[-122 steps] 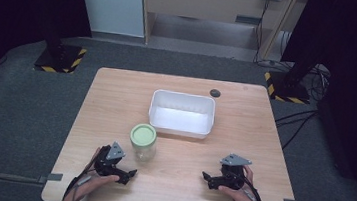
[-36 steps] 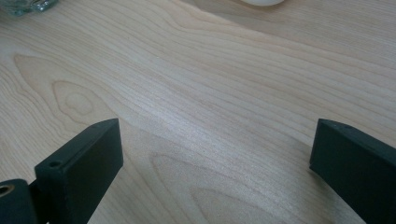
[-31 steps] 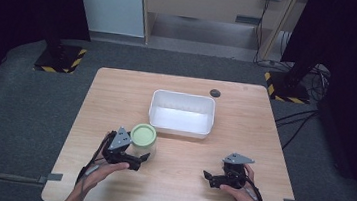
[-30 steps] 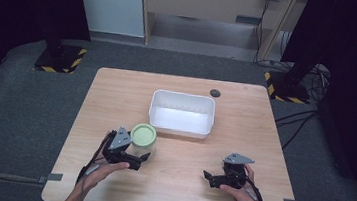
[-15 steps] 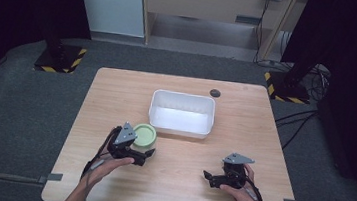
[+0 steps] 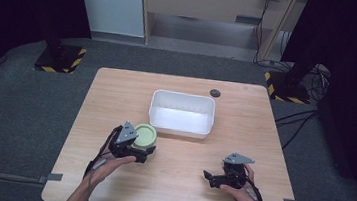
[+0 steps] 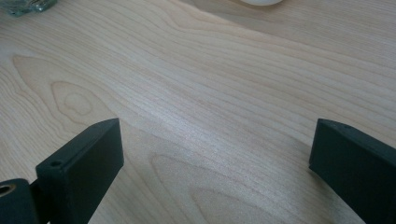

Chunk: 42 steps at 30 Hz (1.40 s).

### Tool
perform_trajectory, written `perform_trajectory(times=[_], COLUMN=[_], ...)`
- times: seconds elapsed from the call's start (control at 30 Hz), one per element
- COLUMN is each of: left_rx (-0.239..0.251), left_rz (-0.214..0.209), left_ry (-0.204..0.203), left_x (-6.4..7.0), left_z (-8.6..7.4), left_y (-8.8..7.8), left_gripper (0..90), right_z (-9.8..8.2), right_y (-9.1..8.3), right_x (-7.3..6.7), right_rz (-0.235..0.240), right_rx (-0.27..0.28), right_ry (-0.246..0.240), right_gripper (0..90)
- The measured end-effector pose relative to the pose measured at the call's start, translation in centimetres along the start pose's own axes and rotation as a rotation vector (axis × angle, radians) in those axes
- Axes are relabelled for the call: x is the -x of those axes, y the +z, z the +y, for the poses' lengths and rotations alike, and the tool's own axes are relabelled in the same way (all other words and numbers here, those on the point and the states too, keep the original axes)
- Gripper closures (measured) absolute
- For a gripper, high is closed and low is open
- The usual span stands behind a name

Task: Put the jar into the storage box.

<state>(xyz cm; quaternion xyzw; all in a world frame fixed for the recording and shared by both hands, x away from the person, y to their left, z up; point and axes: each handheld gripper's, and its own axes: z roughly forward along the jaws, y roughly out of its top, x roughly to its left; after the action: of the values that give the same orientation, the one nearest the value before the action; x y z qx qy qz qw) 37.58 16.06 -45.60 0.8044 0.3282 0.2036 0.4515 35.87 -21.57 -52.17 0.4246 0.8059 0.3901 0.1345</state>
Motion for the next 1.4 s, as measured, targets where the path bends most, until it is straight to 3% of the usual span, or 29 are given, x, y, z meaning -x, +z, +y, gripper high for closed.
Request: perform_trajectory(times=[0.2,0.4,1.4], left_rx=[-0.003,0.002,0.018], left_rz=[-0.016,-0.015,-0.064], left_ry=[-0.02,-0.004,-0.003], left_x=[-0.2,-0.2,-0.8], left_z=[0.8,1.9,8.2], left_y=[0.0,0.0,2.8], left_gripper=[10.3,10.3,10.3], right_z=[0.0,0.0,0.0], right_y=[0.0,0.0,0.0], right_x=[0.0,0.0,0.0], right_rz=[0.001,0.0,0.005], right_rx=[0.001,0.0,0.002], right_ry=[-0.004,-0.004,0.0], right_gripper=[3.0,3.0,3.2])
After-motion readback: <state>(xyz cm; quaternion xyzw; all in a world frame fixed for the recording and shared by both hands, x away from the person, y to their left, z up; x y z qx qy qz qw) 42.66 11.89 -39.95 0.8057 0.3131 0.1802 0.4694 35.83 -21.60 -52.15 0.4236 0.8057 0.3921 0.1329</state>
